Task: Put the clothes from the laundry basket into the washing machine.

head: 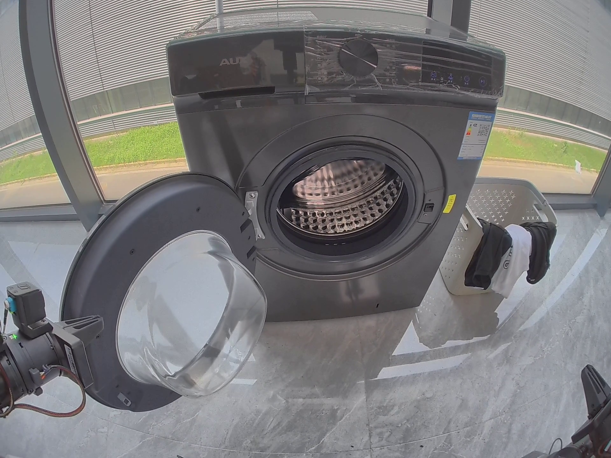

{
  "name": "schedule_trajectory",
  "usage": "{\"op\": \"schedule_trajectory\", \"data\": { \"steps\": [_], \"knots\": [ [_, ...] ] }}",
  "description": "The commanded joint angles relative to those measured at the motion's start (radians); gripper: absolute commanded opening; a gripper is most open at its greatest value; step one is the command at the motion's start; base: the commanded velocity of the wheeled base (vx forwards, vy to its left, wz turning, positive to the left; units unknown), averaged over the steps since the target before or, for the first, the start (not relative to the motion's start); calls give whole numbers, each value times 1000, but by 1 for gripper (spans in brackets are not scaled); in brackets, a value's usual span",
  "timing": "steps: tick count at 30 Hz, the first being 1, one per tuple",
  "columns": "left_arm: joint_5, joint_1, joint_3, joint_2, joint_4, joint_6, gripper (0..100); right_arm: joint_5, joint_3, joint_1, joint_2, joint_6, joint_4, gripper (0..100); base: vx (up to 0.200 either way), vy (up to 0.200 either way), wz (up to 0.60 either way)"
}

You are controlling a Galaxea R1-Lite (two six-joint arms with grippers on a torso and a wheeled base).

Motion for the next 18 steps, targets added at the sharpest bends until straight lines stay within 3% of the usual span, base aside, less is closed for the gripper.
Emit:
{"op": "schedule_trajectory", "data": {
  "steps": [1,7,11,13,15,16,17,18],
  "knots": [
    [-5,-51,-5,-81,-17,1,0,1,10,0,-15,0,0,0,0,0,0],
    [-25,-121,-33,-216,-20,5,0,1,10,0,-15,0,0,0,0,0,0],
    [4,-103,-104,-305,-32,25,0,1,10,0,-15,0,0,0,0,0,0],
    [49,-37,-102,-374,-63,36,0,1,10,0,-15,0,0,0,0,0,0],
    [58,50,-74,-451,-75,38,0,3,10,0,-15,0,0,0,0,0,0],
    [58,50,-74,-451,-75,38,0,3,10,0,-15,0,0,0,0,0,0],
    [56,152,-22,-549,-77,38,0,13,10,0,-15,-2,0,0,0,0,0],
    [55,198,13,-601,-75,36,0,24,10,0,-15,-3,0,0,0,0,0]
  ]
}}
